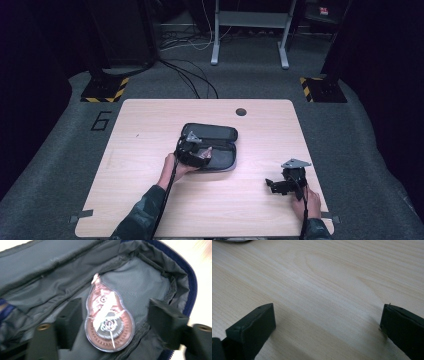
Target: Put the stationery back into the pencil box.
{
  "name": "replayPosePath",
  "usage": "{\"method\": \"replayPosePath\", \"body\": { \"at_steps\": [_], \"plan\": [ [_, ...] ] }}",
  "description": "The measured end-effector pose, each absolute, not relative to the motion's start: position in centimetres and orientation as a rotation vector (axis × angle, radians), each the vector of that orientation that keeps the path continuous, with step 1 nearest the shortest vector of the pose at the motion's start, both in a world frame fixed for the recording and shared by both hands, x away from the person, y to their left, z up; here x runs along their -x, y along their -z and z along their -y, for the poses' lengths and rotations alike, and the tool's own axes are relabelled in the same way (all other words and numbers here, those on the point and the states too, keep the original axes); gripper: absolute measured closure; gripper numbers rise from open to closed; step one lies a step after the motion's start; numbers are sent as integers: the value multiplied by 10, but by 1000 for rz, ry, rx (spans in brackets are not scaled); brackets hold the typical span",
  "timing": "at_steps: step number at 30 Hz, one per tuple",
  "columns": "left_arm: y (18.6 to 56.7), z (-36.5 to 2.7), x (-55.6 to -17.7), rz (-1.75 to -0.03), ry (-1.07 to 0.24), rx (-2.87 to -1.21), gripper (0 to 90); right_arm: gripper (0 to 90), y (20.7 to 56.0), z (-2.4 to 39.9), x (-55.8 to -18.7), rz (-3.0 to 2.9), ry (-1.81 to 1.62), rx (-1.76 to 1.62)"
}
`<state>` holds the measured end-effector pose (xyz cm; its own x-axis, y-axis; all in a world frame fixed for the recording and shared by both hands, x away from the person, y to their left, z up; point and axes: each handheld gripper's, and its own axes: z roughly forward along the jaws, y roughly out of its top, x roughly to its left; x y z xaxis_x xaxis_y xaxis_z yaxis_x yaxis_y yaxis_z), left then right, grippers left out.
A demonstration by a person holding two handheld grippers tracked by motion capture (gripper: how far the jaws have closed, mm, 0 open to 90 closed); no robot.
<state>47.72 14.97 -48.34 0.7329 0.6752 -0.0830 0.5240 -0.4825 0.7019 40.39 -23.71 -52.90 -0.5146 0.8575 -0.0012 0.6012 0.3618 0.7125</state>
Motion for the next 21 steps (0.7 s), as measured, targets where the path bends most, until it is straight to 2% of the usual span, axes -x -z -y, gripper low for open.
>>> {"method": "replayPosePath", "body": {
  "at_steps": [4,11,18,21],
  "plan": [
    [472,-158,-469,-907,-278,-2162,168,0,529,237,-404,-2255,-943,-1276],
    [453,-182,-434,-896,-353,-2103,117,0,529,237,-404,-2255,-944,-1277],
    [458,-206,-405,-944,-397,-2098,55,0,529,237,-404,-2255,-944,-1277],
    [472,-223,-386,-1018,-428,-2094,25,0,529,237,-404,-2255,-944,-1277]
  ]
}}
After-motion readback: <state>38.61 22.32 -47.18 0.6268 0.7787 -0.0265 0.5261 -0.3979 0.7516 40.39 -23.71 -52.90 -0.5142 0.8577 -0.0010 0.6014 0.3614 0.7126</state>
